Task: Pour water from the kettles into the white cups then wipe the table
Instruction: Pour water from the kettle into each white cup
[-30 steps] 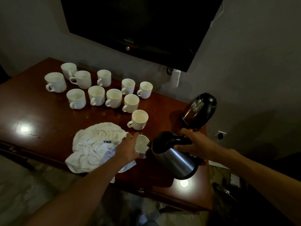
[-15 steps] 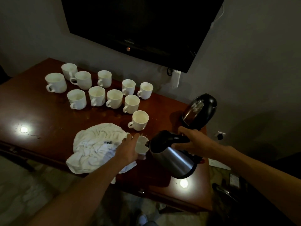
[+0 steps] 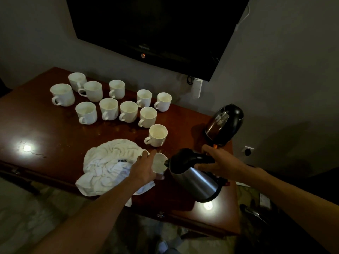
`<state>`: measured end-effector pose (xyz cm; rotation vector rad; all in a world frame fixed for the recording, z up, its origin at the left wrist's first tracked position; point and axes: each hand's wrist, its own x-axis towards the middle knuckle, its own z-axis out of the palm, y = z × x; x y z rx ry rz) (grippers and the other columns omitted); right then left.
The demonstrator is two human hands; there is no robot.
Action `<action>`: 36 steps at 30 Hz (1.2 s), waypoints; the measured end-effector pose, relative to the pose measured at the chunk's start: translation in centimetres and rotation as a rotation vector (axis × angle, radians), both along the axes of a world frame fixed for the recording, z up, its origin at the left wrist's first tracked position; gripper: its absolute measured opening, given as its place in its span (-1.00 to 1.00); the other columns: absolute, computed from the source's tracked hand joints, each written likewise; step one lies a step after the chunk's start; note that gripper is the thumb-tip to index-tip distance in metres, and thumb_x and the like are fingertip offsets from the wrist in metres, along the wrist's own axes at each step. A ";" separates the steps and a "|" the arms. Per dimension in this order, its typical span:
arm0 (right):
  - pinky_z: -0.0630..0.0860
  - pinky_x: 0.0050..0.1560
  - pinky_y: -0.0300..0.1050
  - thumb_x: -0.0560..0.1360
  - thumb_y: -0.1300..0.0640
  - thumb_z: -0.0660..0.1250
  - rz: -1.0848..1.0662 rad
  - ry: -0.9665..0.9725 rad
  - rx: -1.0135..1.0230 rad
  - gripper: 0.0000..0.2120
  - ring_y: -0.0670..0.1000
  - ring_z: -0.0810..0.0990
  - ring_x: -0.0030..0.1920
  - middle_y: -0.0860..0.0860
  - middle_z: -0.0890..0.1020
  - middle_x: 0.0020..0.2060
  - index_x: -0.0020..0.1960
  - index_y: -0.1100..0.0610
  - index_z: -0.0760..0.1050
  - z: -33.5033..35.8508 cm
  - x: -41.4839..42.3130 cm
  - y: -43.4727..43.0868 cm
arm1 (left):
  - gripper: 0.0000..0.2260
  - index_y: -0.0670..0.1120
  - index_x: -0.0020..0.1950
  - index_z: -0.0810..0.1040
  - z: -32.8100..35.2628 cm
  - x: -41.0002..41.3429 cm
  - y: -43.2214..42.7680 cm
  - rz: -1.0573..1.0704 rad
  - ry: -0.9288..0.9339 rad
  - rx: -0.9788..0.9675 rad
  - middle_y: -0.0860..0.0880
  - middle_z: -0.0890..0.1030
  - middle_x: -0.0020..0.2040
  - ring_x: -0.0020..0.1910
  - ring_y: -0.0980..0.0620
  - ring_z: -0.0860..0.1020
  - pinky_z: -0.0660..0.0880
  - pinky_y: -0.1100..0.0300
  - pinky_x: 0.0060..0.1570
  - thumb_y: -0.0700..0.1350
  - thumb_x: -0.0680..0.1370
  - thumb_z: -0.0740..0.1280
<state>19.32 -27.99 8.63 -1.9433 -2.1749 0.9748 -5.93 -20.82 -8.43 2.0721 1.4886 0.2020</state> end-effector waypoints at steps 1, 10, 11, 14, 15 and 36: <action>0.50 -0.37 -0.26 0.56 -0.05 0.41 -0.002 0.000 -0.001 -0.76 -0.13 0.57 -0.40 -0.06 0.56 -0.31 -0.06 -0.12 0.31 0.0 0.0 -0.1 | 0.00 0.05 0.54 0.15 0.0 0.0 0.0 -0.001 0.001 -0.002 -0.10 0.35 0.34 0.28 -0.15 0.42 0.49 -0.02 0.07 0.30 0.25 0.56; 0.58 -0.31 -0.02 0.55 -0.08 0.40 -0.023 0.020 0.020 -0.76 0.00 0.61 -0.36 0.04 0.59 -0.28 -0.05 -0.11 0.32 -0.1 -0.2 -0.2 | -0.05 0.03 0.47 0.21 0.0 0.0 -0.1 0.012 0.007 0.002 -0.09 0.38 0.26 0.24 -0.14 0.44 0.49 -0.01 0.02 0.29 0.23 0.57; 0.58 -0.30 -0.01 0.55 -0.09 0.40 -0.024 0.022 0.017 -0.76 0.01 0.62 -0.36 0.05 0.60 -0.29 -0.05 -0.11 0.32 -0.2 -0.1 -0.2 | -0.06 0.03 0.46 0.21 0.0 0.0 -0.1 0.016 0.008 0.001 -0.09 0.39 0.26 0.23 -0.14 0.45 0.50 -0.02 0.02 0.29 0.23 0.58; 0.55 -0.34 -0.10 0.55 -0.11 0.39 -0.022 0.024 0.017 -0.77 0.00 0.62 -0.37 0.05 0.61 -0.29 -0.04 -0.12 0.32 -0.4 0.0 -0.4 | -0.05 0.01 0.48 0.20 0.0 0.0 -0.1 0.014 -0.002 0.004 -0.09 0.38 0.28 0.24 -0.14 0.44 0.49 -0.02 0.02 0.29 0.25 0.57; 0.54 -0.35 -0.12 0.55 -0.11 0.39 -0.026 0.026 0.018 -0.77 -0.03 0.61 -0.38 0.03 0.60 -0.29 -0.03 -0.11 0.33 -0.4 0.0 -0.5 | -0.05 0.01 0.48 0.20 0.0 0.0 -0.1 0.010 -0.002 0.005 -0.09 0.38 0.28 0.24 -0.14 0.44 0.50 -0.02 0.02 0.29 0.25 0.57; 0.63 -0.24 0.05 0.51 -0.11 0.37 -0.200 0.170 0.092 -0.71 0.01 0.68 -0.33 0.13 0.66 -0.28 0.05 0.05 0.40 -1.3 -0.4 -2.7 | -0.03 -0.01 0.52 0.24 1.8 -4.4 1.3 0.014 -0.235 -0.008 0.00 0.38 0.34 0.31 0.01 0.41 0.42 0.08 0.22 0.38 0.26 0.50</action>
